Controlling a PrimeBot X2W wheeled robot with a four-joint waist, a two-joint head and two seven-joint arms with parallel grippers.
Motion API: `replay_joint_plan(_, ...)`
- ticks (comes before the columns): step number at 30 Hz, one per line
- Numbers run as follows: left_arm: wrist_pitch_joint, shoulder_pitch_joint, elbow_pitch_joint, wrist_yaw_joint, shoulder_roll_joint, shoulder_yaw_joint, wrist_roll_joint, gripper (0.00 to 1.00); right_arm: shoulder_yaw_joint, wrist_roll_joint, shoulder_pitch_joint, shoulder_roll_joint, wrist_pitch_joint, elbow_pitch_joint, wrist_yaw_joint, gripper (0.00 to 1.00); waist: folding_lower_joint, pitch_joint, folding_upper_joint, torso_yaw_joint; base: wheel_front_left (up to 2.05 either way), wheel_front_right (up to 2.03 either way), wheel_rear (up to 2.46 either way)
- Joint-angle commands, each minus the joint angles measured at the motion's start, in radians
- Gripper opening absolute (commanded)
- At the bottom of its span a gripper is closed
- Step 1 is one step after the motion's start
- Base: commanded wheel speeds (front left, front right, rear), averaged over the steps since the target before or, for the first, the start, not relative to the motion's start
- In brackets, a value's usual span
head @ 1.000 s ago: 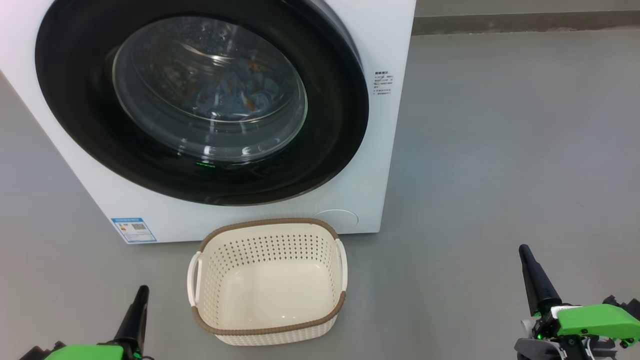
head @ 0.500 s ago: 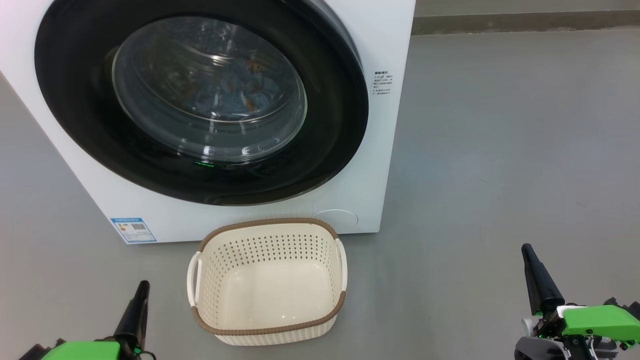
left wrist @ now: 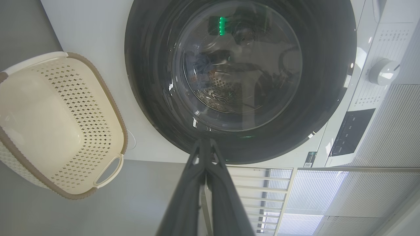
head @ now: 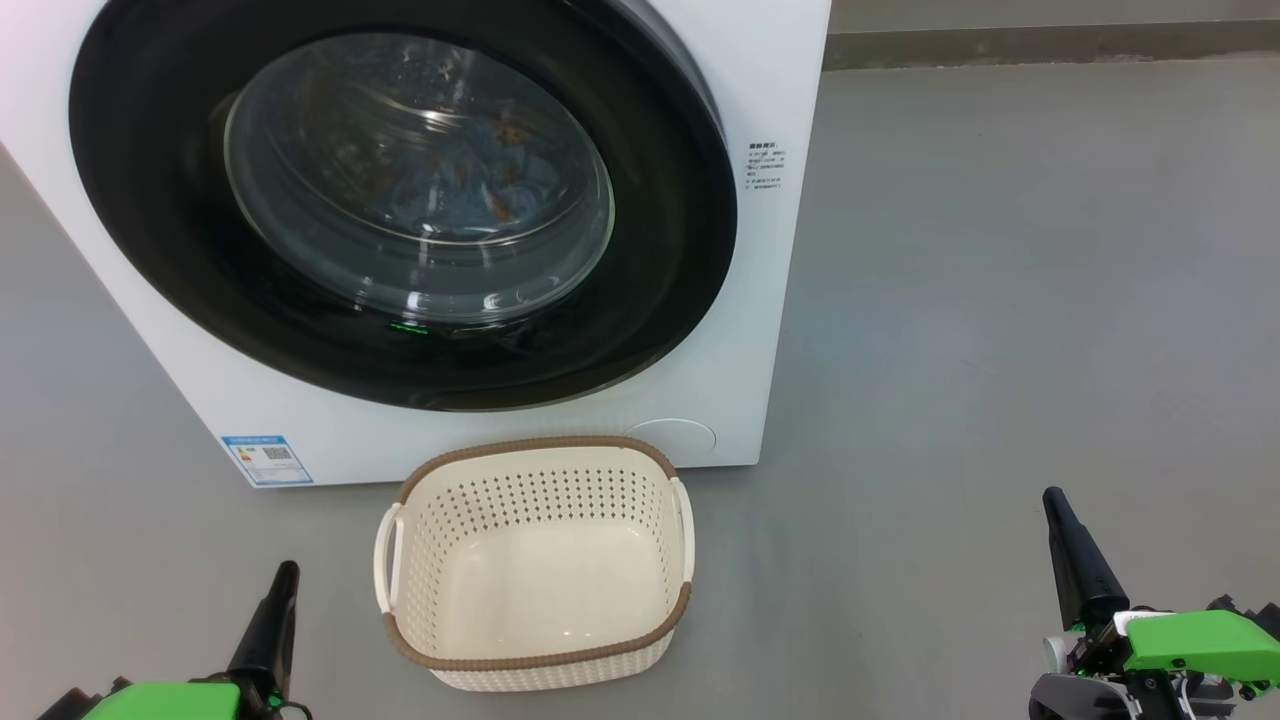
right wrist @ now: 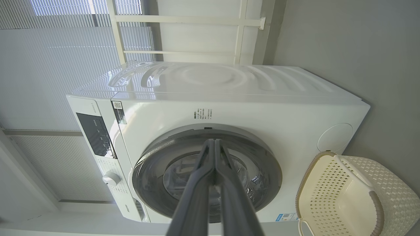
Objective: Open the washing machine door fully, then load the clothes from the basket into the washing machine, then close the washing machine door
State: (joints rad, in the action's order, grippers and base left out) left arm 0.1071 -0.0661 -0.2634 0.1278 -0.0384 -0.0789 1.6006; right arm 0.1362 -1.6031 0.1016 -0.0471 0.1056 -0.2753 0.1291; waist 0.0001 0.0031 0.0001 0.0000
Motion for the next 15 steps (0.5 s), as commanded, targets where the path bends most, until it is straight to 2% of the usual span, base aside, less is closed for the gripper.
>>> replay_joint_plan(1, 0.006, -0.042, 0.018, 0.003, -0.013, -0.035, 0.008, 0.00, -0.022, -0.005, 0.006, -0.003, 0.008, 0.030, 0.002, 0.00, -0.0001, 0.000, -0.0001, 0.000, 0.00, 0.00, 0.00)
replay_joint_plan(15, 0.006, -0.042, 0.018, 0.003, -0.012, -0.035, 0.008, 0.00, -0.022, -0.005, 0.006, -0.003, 0.008, 0.030, 0.002, 0.00, -0.0001, 0.000, -0.0001, 0.000, 0.00, 0.00, 0.00)
